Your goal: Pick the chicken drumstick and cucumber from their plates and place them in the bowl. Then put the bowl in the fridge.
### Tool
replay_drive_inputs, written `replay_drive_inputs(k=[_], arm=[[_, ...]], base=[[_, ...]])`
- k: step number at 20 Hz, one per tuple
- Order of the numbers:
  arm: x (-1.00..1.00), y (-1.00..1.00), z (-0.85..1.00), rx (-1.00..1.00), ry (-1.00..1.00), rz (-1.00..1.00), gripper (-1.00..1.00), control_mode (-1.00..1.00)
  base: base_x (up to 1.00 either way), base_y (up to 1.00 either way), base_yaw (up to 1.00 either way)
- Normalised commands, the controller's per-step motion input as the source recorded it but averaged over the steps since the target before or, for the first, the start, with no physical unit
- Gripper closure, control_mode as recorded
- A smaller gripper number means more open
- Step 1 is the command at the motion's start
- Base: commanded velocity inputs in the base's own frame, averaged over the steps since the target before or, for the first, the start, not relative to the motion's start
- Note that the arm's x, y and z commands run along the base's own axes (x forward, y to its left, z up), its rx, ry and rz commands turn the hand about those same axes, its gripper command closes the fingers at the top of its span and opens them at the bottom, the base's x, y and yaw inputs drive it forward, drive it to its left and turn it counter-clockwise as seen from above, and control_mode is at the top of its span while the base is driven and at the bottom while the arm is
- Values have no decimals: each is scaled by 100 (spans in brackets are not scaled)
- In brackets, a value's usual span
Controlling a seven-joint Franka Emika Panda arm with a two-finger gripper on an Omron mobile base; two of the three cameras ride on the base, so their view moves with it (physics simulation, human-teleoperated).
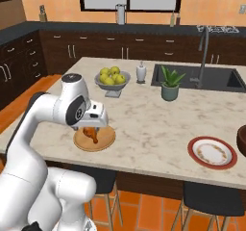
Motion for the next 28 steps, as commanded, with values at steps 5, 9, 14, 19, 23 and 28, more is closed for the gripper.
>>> replay_drive_inputs(k=[5, 9, 14, 19, 23, 28], arm=[[75, 37, -34, -3, 5, 7, -100, -100], [75, 13, -36, -2, 9, 20, -100, -100], [67, 15, -41, 0, 7, 28, -100, -100], [81, 25, -39, 0, 11, 16, -100, -100], [58, 16, -26, -3, 4, 0, -100, -100], [22, 2, -39, -2, 2, 0, -100, -100]], base=[[0, 0, 0], [0, 0, 0], [0, 0, 0], [0, 0, 0], [0, 0, 0], [0, 0, 0]])
